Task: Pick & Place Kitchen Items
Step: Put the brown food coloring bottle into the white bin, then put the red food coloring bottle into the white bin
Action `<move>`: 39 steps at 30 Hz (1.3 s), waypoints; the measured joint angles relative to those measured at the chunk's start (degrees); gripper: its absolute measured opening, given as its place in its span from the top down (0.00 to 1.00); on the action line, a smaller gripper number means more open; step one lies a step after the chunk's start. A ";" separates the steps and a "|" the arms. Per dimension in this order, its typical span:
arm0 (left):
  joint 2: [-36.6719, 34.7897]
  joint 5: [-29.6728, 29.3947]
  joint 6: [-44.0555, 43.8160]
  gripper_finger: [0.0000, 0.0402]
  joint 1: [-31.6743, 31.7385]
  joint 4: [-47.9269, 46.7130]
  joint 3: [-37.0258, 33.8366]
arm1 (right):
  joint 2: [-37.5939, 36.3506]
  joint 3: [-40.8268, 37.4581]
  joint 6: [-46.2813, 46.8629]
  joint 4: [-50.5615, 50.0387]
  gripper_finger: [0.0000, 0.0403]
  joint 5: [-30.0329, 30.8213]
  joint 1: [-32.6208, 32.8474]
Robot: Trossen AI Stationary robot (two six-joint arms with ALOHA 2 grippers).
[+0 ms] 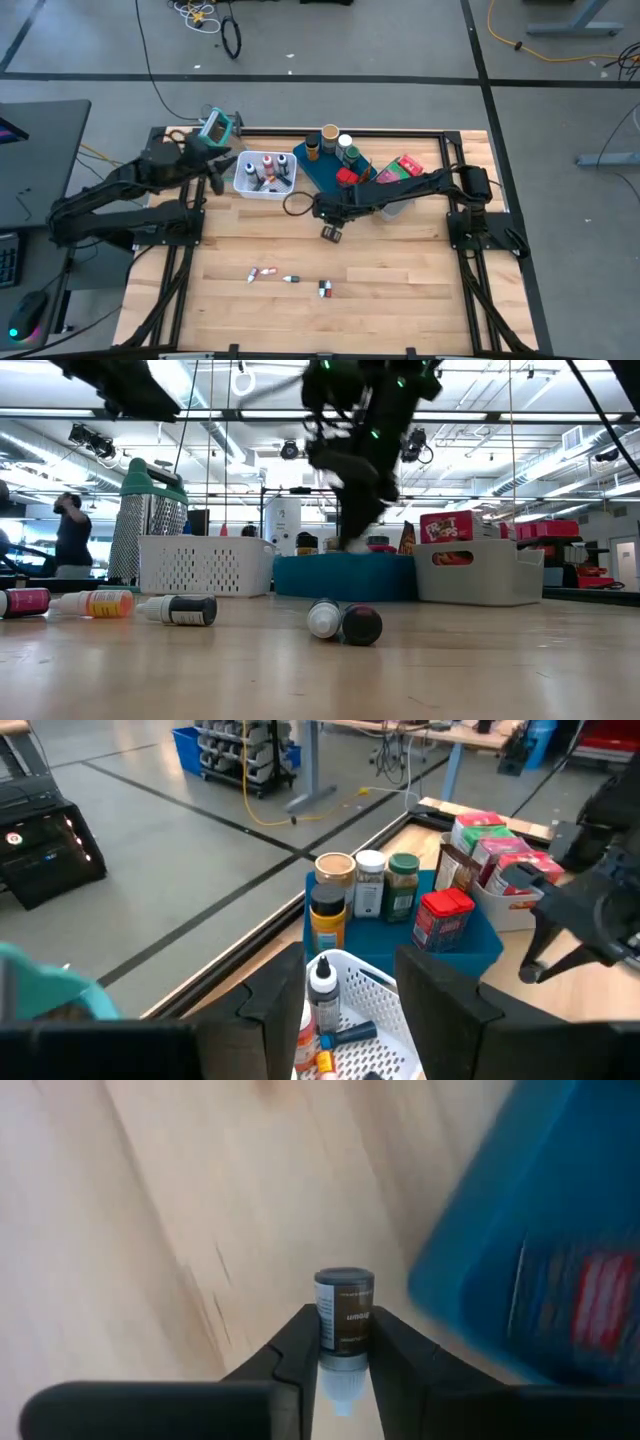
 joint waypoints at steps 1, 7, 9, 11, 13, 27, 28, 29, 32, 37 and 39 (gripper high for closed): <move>-0.97 0.02 -0.04 0.59 0.00 -0.78 0.00 | -0.02 1.09 -0.93 1.10 0.81 0.02 0.00; -3.71 -0.05 0.08 0.59 0.02 -2.55 0.00 | -0.23 3.34 -13.35 25.70 0.80 0.38 -0.06; -3.69 -0.03 0.12 0.60 0.02 -2.52 0.00 | -0.01 2.60 -17.29 37.03 0.80 -0.22 -0.90; -3.63 -0.01 0.12 0.60 0.02 -2.55 0.00 | 1.08 2.33 -20.30 45.71 0.80 -0.20 -2.03; -3.63 -0.01 0.12 0.59 0.02 -2.55 0.00 | 2.62 2.13 -22.41 51.15 0.80 0.03 -3.22; -3.60 1.51 -1.83 0.60 0.02 -2.50 0.00 | 14.11 2.13 -18.49 58.25 0.78 0.12 -10.06; -3.60 2.66 -1.58 0.60 0.00 -2.49 0.00 | 14.35 2.13 -18.95 58.24 0.77 0.34 -10.21; -3.60 4.19 -0.83 0.60 0.00 -2.44 -0.01 | 14.41 2.13 -19.97 58.20 0.76 0.40 -10.27; -3.60 9.22 0.66 0.60 -0.05 -2.09 -0.11 | 14.33 2.13 -22.19 58.72 0.70 0.14 -10.16; -3.59 18.45 1.07 0.60 -1.55 5.10 -5.02 | 14.05 2.13 -23.27 58.67 0.58 0.03 -9.95; -3.60 21.09 2.59 0.60 -2.61 7.74 -7.37 | 13.34 2.13 -23.44 57.03 0.54 0.02 -9.78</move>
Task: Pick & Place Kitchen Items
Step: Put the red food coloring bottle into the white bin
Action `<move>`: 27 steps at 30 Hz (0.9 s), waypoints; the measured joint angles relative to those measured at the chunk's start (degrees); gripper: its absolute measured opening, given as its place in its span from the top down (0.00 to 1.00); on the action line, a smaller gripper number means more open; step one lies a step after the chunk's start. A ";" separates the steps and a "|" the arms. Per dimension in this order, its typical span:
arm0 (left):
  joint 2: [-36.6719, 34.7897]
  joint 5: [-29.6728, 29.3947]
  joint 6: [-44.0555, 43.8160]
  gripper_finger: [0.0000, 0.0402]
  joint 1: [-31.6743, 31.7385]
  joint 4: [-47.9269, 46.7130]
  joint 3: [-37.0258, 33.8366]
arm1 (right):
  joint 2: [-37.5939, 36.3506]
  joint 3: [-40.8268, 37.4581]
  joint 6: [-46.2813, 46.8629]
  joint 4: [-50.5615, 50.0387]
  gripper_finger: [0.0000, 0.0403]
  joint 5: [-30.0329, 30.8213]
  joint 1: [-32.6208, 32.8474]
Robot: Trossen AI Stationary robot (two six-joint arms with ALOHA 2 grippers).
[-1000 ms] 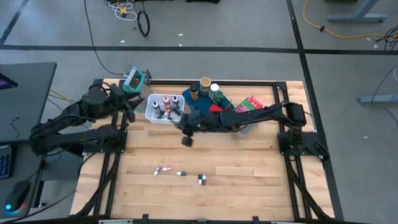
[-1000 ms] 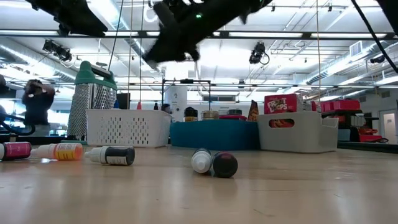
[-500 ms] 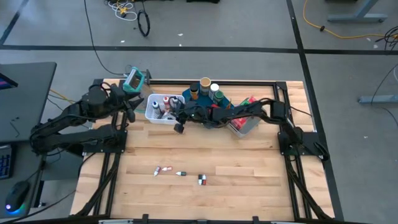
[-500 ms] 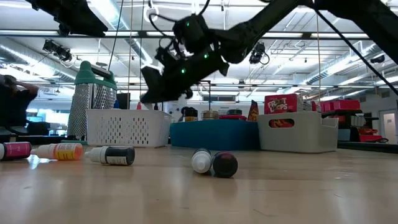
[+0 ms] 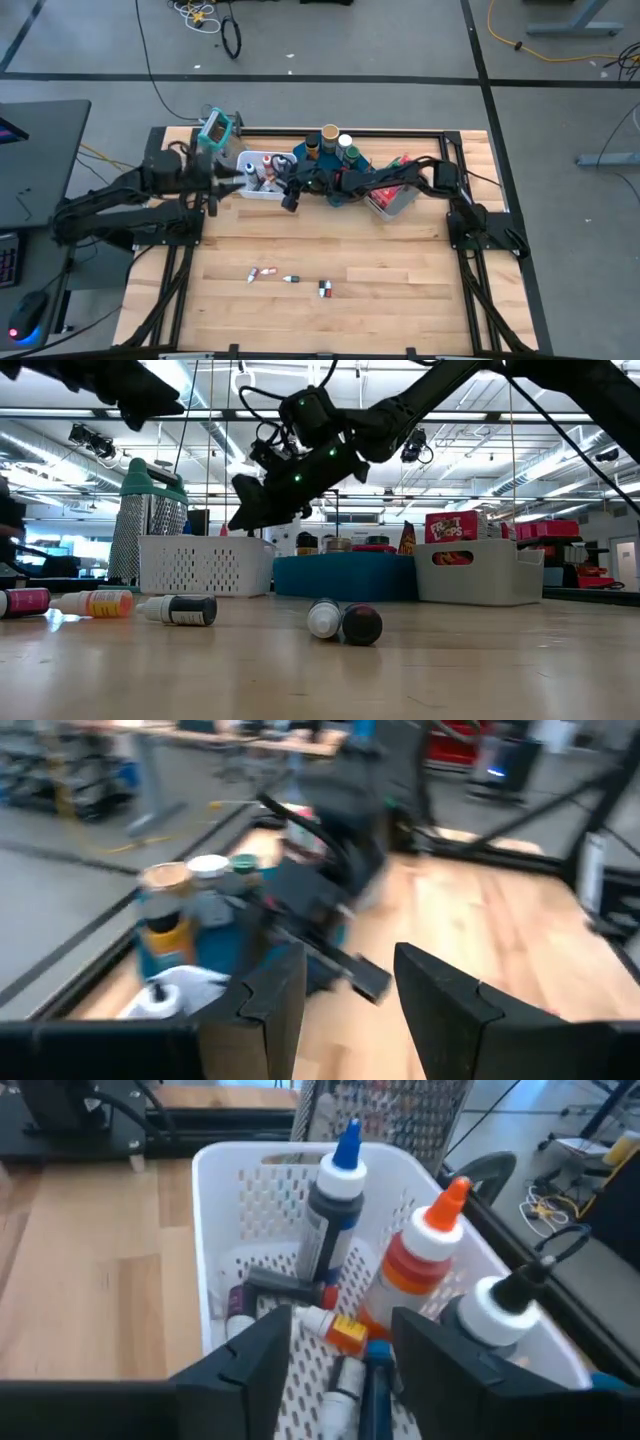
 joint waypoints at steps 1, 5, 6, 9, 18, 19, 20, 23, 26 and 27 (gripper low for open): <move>-0.02 1.06 0.74 0.60 -0.73 1.13 -1.26 | -0.45 0.01 0.12 -0.40 0.53 0.01 0.12; 0.00 3.50 0.81 0.60 -4.68 7.66 -6.77 | -3.93 0.04 0.97 -6.71 0.51 -1.09 1.50; 0.00 3.88 0.54 0.60 -5.92 9.78 -8.36 | -4.94 0.04 0.98 -9.07 0.51 -2.37 1.88; 0.05 4.30 -0.76 0.60 -10.01 15.32 -13.09 | -7.60 0.04 1.06 -14.45 0.53 -7.42 3.29; 3.28 -7.92 -2.91 0.60 -22.67 25.18 -18.94 | -9.79 0.11 1.06 -30.58 0.56 -17.85 11.34; 4.15 -9.38 -3.50 0.60 -23.87 25.20 -18.96 | -9.79 0.11 1.07 -32.23 0.56 -17.19 12.40; 5.15 -10.69 -3.85 0.60 -25.12 25.36 -18.96 | -9.79 0.11 1.31 -34.02 0.56 -16.49 13.45; 8.80 -14.07 -4.45 0.60 -28.50 28.24 -18.99 | -9.79 0.11 3.85 -37.09 0.56 -14.58 16.32; 13.41 -15.75 -4.46 0.60 -31.51 33.46 -18.99 | -9.79 0.11 6.80 -38.16 0.56 -14.48 18.65; 15.15 -15.91 -4.27 0.60 -32.44 35.35 -18.99 | -9.79 0.11 7.76 -38.72 0.56 -14.47 19.39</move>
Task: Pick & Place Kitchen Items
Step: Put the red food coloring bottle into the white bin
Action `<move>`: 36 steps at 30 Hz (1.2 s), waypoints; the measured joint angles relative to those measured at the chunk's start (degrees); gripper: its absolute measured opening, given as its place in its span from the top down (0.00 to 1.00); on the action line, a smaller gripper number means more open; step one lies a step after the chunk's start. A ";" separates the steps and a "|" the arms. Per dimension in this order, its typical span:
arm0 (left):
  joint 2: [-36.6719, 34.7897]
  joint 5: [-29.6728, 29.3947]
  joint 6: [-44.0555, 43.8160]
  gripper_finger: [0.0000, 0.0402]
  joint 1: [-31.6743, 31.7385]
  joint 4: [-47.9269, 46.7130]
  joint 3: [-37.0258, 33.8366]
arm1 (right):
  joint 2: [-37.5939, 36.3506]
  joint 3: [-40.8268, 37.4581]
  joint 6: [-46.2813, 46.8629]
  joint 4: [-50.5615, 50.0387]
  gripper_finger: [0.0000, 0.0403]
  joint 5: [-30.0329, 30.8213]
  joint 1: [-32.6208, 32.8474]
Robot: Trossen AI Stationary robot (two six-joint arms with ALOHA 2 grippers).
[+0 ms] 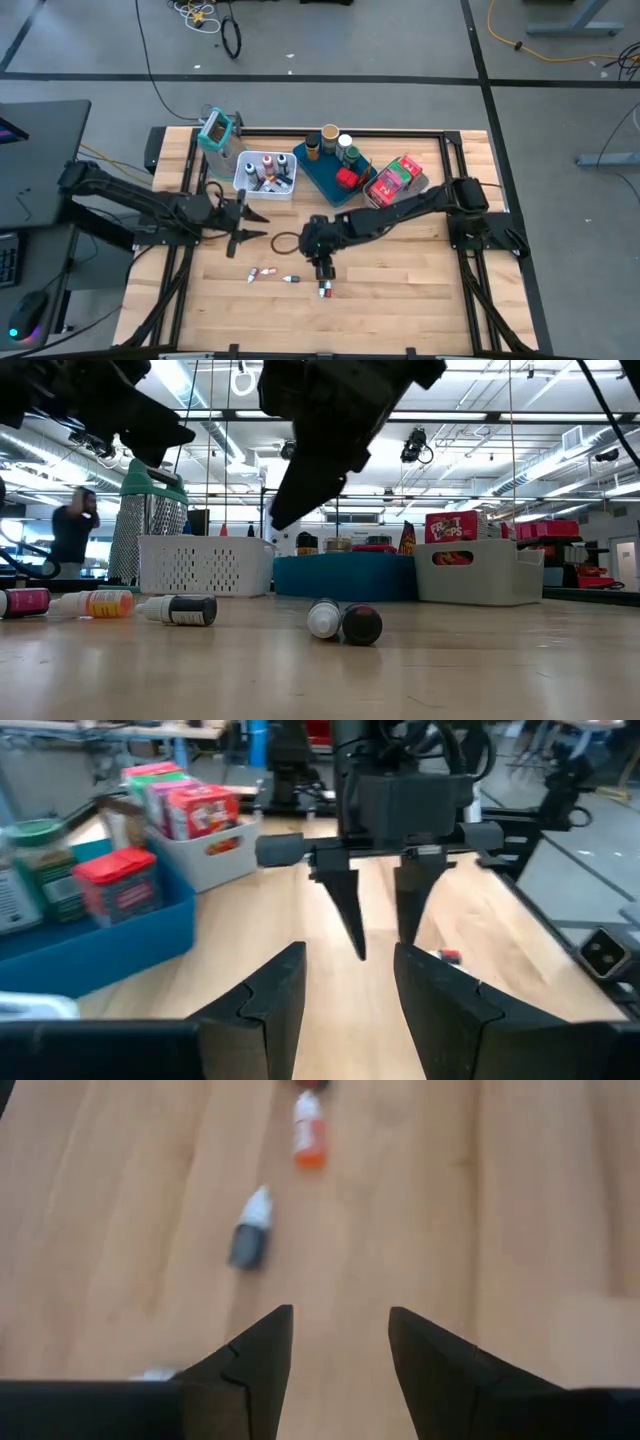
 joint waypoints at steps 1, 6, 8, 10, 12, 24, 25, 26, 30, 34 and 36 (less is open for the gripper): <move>1.68 -0.09 0.06 0.60 -0.91 1.90 0.00 | 0.00 0.00 0.72 -0.85 0.56 0.02 0.72; 10.70 -2.52 -0.57 0.60 -5.17 8.25 0.00 | 0.00 0.00 3.27 -8.00 0.56 -0.14 4.22; 14.33 -3.99 -0.96 0.60 -6.49 10.31 0.00 | 0.00 -0.02 3.75 -11.33 0.56 -0.37 5.54; 17.50 -4.59 -0.92 0.60 -7.41 12.60 0.00 | 0.00 -0.02 2.56 -13.62 0.56 -0.43 7.07; 20.16 -5.17 -1.00 0.60 -7.90 15.22 0.02 | 0.00 -0.04 -1.36 -14.47 0.56 -0.33 8.69; 25.36 -5.43 -2.82 0.60 -8.01 22.15 0.02 | 0.13 -0.04 -26.43 -5.45 0.56 -0.43 15.41; 25.36 -5.42 -2.86 0.60 -8.01 22.35 0.02 | 0.46 -0.04 -27.46 -4.26 0.56 -0.42 15.42; 25.36 -5.40 -2.88 0.60 -8.01 22.52 0.02 | 0.70 -0.04 -27.75 -3.65 0.56 -0.43 15.38; 25.33 -5.27 -2.90 0.60 -8.01 22.54 0.02 | 2.13 -0.04 -27.26 -3.74 0.56 -1.02 14.45; 25.33 -5.19 -2.78 0.60 -8.01 22.34 0.04 | 4.77 -0.07 -28.72 -3.39 0.56 -2.76 13.64; 25.33 -5.19 -2.77 0.60 -8.01 22.31 0.07 | 5.80 -0.07 -30.04 -3.01 0.56 -2.55 13.62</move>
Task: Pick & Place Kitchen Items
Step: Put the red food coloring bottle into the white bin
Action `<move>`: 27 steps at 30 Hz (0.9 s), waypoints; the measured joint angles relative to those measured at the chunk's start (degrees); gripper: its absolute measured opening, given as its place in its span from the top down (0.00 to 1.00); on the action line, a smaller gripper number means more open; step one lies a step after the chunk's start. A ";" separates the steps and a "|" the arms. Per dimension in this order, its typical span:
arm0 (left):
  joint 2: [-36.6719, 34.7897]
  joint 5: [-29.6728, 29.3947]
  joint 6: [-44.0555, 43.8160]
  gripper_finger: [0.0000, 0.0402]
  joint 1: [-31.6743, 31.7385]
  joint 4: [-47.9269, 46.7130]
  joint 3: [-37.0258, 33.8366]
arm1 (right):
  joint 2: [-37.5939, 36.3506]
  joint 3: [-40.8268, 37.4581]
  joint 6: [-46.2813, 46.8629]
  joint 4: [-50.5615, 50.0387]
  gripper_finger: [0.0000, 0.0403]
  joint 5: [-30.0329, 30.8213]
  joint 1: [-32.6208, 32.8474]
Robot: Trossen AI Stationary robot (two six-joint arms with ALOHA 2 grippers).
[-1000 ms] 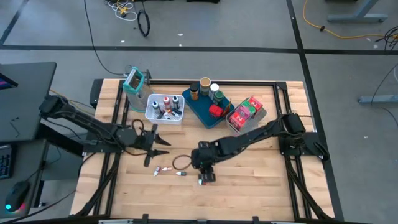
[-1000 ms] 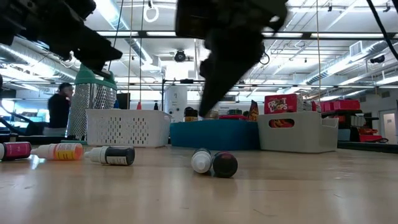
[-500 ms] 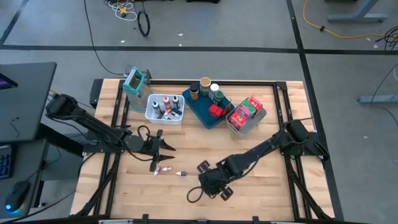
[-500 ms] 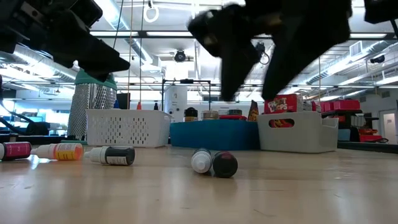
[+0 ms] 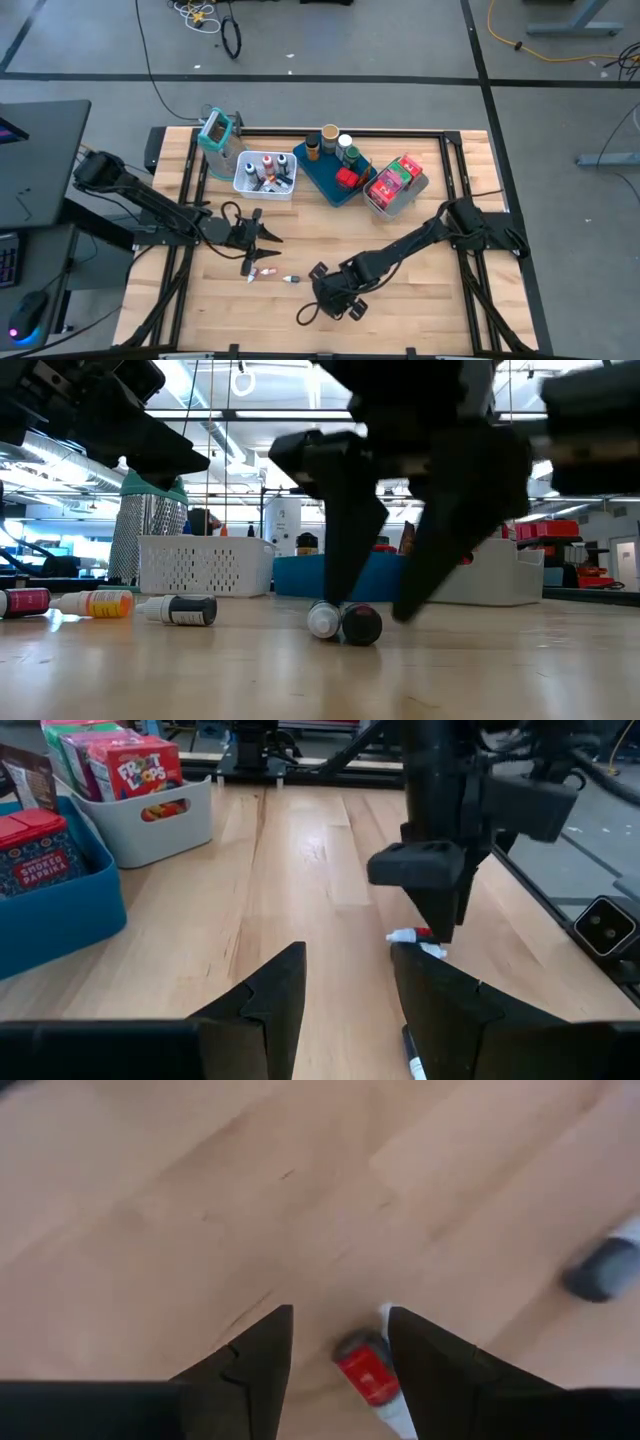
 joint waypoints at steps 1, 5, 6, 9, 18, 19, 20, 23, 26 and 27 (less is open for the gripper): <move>0.00 0.00 0.01 0.60 0.00 -0.02 0.00 | 0.52 0.00 -0.74 -0.14 0.56 0.06 -0.12; 0.00 0.14 -0.11 0.60 -0.02 0.00 0.00 | 1.75 0.00 -3.56 -1.15 0.56 1.48 -0.75; 0.00 0.40 -0.13 0.60 -0.02 0.08 0.00 | 1.78 0.02 -3.64 -1.23 0.56 2.51 -0.94; 0.00 1.06 -0.04 0.60 -0.02 0.05 0.00 | 1.98 0.09 -3.17 -1.75 0.56 2.95 -1.50; 0.00 1.33 -0.13 0.60 -0.02 -0.02 0.00 | 1.80 0.17 -0.83 -4.02 0.56 2.99 -2.55; 0.00 1.33 -0.13 0.60 -0.02 0.01 0.00 | 1.62 0.11 0.59 -3.83 0.56 2.76 -2.55; 0.00 1.31 -0.10 0.60 -0.02 0.01 0.00 | 1.44 0.07 1.93 -3.90 0.56 2.54 -2.57; 0.00 1.31 0.02 0.60 -0.02 0.08 0.00 | 0.35 -0.13 6.07 -4.60 0.56 1.90 -2.25; 0.00 1.31 0.02 0.60 -0.02 0.07 0.00 | -2.02 -0.11 9.31 -4.07 0.56 1.91 -1.65; 0.00 1.31 0.02 0.60 -0.02 0.08 0.00 | -2.85 -0.11 10.84 -3.99 0.56 2.39 -1.49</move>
